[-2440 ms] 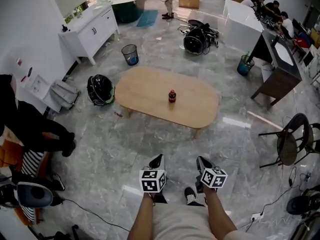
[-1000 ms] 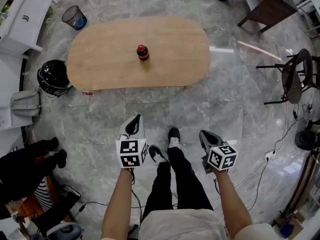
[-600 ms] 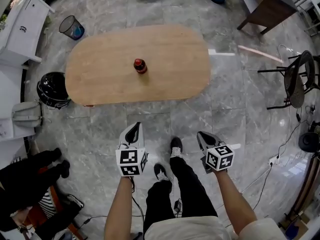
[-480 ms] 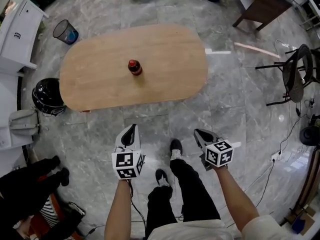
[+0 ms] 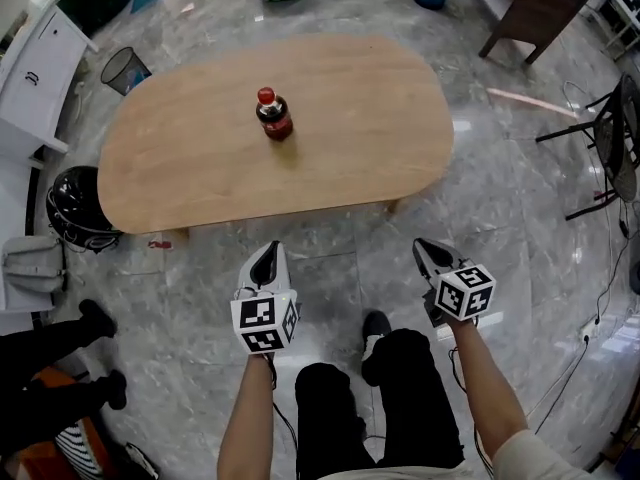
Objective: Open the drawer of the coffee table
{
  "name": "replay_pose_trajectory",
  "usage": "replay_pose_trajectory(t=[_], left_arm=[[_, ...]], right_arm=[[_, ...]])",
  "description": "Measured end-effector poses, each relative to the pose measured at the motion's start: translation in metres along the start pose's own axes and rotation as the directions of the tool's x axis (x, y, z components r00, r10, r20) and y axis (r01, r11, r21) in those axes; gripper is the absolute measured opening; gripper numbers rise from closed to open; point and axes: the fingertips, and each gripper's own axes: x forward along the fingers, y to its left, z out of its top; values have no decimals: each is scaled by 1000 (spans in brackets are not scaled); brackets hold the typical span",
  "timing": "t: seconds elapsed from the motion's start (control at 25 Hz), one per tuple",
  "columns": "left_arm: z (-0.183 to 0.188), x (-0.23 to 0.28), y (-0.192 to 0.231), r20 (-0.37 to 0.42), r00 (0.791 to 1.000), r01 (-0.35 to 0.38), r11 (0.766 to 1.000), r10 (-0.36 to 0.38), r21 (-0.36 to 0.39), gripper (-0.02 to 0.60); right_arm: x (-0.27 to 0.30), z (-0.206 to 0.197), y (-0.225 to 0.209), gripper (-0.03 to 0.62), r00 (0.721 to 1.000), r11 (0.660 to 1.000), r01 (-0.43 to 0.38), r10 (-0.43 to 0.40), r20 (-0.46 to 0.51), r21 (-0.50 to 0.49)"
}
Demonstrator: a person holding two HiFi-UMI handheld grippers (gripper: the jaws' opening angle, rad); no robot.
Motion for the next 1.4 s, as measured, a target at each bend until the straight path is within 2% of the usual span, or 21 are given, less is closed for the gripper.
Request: replay_pose_trajectory(t=[0.16,0.36,0.52,0.64,0.72,0.84,0.88,1.0,1.16,1.24,1.28,1.36,1.4], left_arm=[[-48,57,9,71,997,16,1000,-17,19,9],[-90,95,32,137,991,-12,999,7,32,9],[-99,107,67,193,977,-88,996,85,4,9],[-96,106,82,230,965,-130,991,129,-8,9],[-88,106,86,241,961,-139,990,138,-12,9],[-84,102,85,211,968,-130,991,133,-28,11],[-83,100,82,210,970,-126,992,126,-14,11],[-74,98,74,225,967,-130,991,118,38,11],[-72,95,80,220,967,-146,988,131,53,22],[-77,97,80,210,971,-122,992,114,26,64],[-79,99,79,209,972,-110,994,105,15,84],[-79,105,75,220,971,-100,995,94,16,104],[-78,108,73,225,970,-95,995,87,24,116]], right_arm=[[49,-12,-18,14,995,996,4,5,95,-93],[82,-35,-41,14,985,989,24,1,172,-144],[93,-28,-57,15,970,989,12,24,241,-148],[90,-14,-66,15,969,984,13,32,244,-180],[89,-5,-68,15,976,967,44,12,216,-252],[93,-1,-73,15,984,916,118,-56,169,-384],[92,1,-77,15,981,913,144,-80,179,-382],[86,8,-89,15,960,944,186,-116,255,-274],[86,11,-87,17,957,955,154,-80,280,-253],[84,11,-87,19,957,960,121,-46,285,-253],[84,11,-88,27,957,961,107,-30,288,-255],[87,14,-94,110,954,961,94,-12,298,-259],[90,16,-96,112,952,962,91,-9,305,-258]])
